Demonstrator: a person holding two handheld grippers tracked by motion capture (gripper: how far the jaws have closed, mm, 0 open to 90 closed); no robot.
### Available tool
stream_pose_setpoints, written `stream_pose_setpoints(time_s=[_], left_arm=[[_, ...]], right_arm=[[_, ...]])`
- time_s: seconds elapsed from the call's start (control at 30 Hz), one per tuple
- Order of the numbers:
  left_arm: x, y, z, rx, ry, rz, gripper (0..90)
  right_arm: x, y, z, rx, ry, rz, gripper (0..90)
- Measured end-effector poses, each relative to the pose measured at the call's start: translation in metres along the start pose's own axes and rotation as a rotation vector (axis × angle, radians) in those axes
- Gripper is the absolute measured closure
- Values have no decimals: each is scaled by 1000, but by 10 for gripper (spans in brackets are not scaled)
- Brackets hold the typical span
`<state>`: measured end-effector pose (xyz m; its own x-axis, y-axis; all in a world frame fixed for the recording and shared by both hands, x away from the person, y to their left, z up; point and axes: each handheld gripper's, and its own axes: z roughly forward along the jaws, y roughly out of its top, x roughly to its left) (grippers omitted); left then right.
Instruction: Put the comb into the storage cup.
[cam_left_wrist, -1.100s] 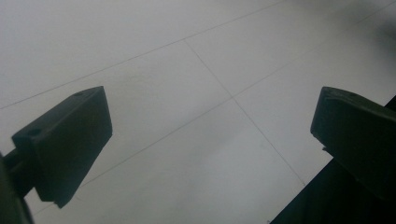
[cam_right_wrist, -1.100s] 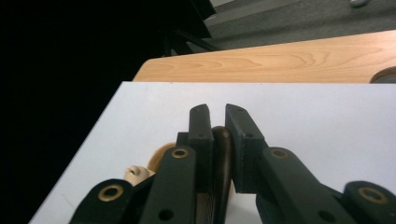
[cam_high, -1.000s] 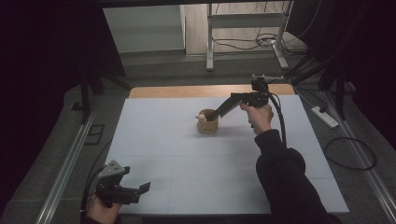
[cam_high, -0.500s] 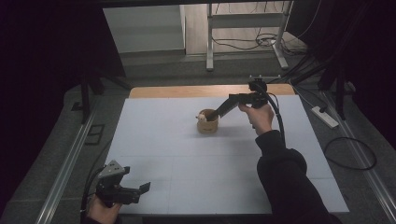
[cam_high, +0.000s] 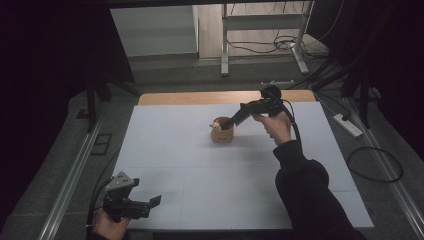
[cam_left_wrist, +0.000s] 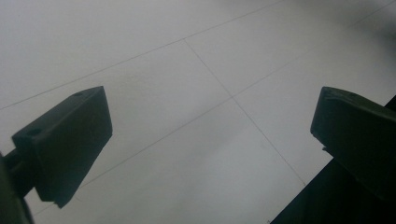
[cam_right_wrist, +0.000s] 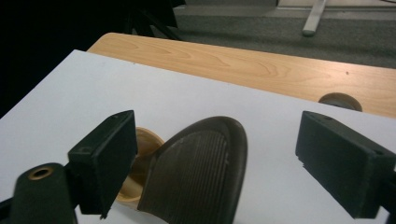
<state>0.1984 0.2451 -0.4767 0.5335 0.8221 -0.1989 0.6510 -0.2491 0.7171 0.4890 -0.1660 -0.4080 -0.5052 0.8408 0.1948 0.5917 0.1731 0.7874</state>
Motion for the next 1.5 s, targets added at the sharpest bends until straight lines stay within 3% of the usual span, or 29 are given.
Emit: stream_pose_setpoints(time_s=[0.57,0.77,1.0,1.5], left_arm=[[0,0,0,-4,0,-1,0],[1,-1,-1,-12,-8,-6,0],[1,0,-1,-12,-8,-4,0],[1,0,-1,-13,-7,-3,0]], right_arm=[[4,1,-14,-4,48,-93,28],[8,-1,-20,8,23,-138,0],[12,-4,-28,9,28,-172,0],[19,-20,-42,0,64,-197,0]])
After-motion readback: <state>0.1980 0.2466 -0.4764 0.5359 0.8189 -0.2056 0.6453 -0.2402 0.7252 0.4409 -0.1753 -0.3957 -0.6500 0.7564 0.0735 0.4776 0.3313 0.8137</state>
